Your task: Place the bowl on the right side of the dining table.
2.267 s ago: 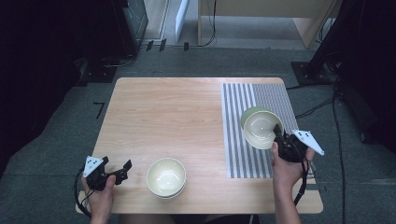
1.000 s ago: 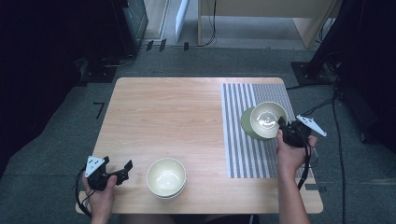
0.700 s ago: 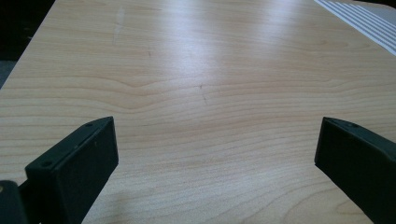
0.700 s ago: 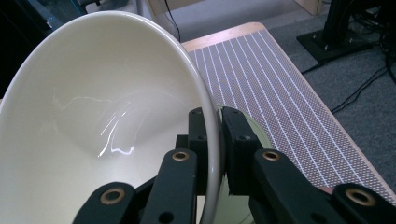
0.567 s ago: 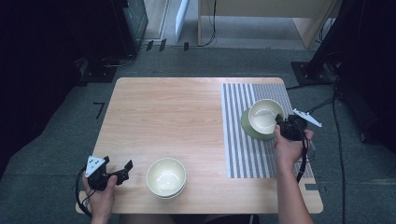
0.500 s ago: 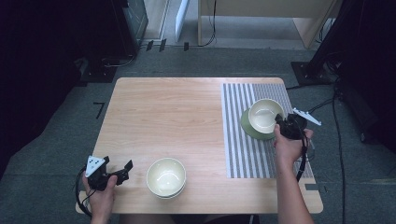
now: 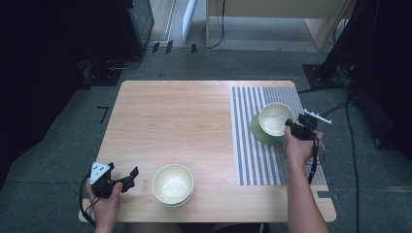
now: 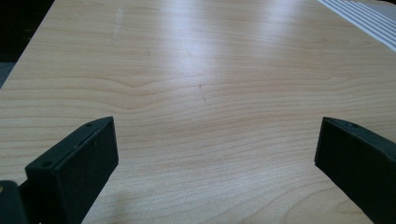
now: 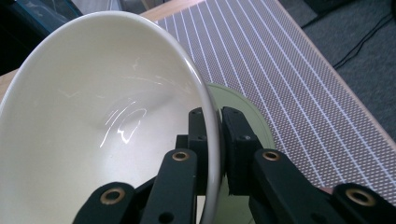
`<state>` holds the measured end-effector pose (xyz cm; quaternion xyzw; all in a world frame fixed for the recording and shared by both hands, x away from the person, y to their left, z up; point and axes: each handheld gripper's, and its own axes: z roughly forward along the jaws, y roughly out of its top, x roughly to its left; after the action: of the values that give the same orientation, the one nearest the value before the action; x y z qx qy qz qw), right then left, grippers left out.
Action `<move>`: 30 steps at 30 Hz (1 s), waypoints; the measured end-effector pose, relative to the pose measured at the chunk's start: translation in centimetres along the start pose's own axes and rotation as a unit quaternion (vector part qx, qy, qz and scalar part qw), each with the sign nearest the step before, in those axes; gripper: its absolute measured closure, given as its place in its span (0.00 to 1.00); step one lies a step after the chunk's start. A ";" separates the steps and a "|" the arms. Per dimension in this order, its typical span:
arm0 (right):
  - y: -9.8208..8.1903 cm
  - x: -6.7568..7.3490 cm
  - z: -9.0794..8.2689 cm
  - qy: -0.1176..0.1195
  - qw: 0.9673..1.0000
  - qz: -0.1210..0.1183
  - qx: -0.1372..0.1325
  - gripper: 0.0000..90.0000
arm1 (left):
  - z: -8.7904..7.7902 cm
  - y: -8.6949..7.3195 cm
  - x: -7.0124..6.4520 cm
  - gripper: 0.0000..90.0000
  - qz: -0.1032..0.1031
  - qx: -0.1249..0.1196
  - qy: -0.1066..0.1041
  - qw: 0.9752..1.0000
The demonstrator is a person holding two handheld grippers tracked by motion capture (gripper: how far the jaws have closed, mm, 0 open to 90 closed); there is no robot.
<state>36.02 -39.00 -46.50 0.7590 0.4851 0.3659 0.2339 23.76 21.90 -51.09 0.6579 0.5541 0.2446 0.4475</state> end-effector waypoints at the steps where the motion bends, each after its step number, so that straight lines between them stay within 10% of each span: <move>1: 0.0 0.0 0.1 0.002 1.000 0.004 0.003 0.93 | 0.0 0.0 0.0 0.00 0.001 0.000 0.000 1.000; 30: 1.1 -0.8 3.1 -0.018 0.994 0.046 0.092 0.93 | 0.0 0.0 -0.2 0.00 0.009 0.002 0.003 1.000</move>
<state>38.83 -40.21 -47.88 0.8053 0.4770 0.3166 0.1541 23.71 21.69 -51.11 0.6632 0.5500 0.2490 0.4423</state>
